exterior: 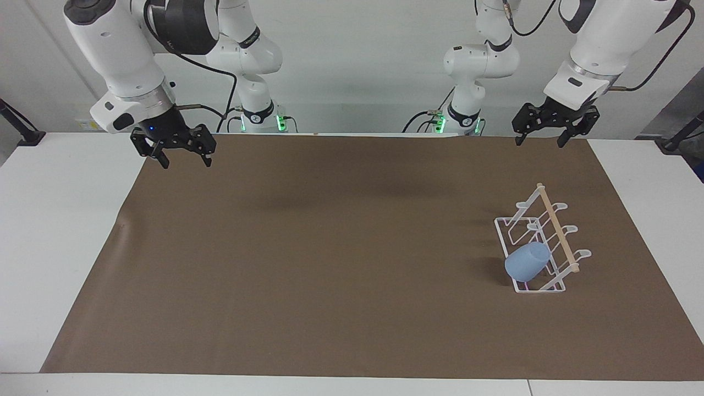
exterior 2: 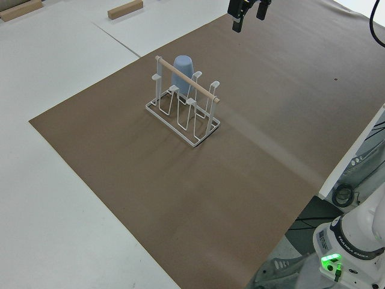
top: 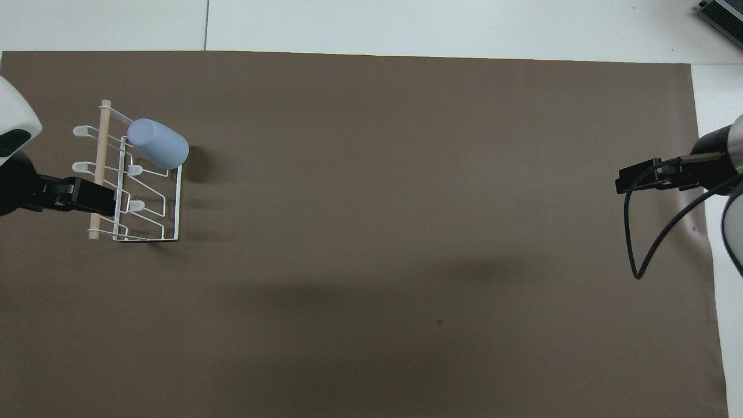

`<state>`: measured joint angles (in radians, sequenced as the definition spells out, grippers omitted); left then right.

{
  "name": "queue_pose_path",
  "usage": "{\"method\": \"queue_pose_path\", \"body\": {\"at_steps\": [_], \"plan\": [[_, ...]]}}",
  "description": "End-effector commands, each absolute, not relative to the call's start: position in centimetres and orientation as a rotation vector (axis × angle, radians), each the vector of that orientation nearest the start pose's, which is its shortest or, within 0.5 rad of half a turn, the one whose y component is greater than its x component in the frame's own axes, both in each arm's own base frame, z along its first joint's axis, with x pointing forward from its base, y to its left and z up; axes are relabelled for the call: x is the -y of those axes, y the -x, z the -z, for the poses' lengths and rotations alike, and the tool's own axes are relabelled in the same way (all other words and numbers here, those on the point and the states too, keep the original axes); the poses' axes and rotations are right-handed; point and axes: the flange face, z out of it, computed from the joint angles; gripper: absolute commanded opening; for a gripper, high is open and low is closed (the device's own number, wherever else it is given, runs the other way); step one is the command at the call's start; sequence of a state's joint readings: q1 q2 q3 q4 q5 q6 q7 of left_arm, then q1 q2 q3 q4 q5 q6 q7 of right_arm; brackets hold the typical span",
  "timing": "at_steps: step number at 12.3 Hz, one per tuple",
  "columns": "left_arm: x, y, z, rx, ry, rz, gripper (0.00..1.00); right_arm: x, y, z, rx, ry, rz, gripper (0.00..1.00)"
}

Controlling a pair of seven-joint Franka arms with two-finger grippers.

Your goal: Hang cup on cup holder

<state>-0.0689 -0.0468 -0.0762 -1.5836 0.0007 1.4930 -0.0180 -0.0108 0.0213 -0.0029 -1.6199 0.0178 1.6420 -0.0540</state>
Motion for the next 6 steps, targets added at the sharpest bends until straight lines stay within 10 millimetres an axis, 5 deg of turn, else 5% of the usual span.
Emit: {"method": "queue_pose_path", "body": {"at_steps": [1, 6], "plan": [[8.1, -52.4, -64.2, -0.203, 3.142, -0.028, 1.0, 0.9, -55.9, -59.7, 0.067, 3.101, 0.01, 1.0], [5.0, -53.0, -64.0, -0.111, 3.189, -0.036, 1.0, 0.9, -55.9, -59.7, 0.067, 3.101, 0.01, 1.0]]}}
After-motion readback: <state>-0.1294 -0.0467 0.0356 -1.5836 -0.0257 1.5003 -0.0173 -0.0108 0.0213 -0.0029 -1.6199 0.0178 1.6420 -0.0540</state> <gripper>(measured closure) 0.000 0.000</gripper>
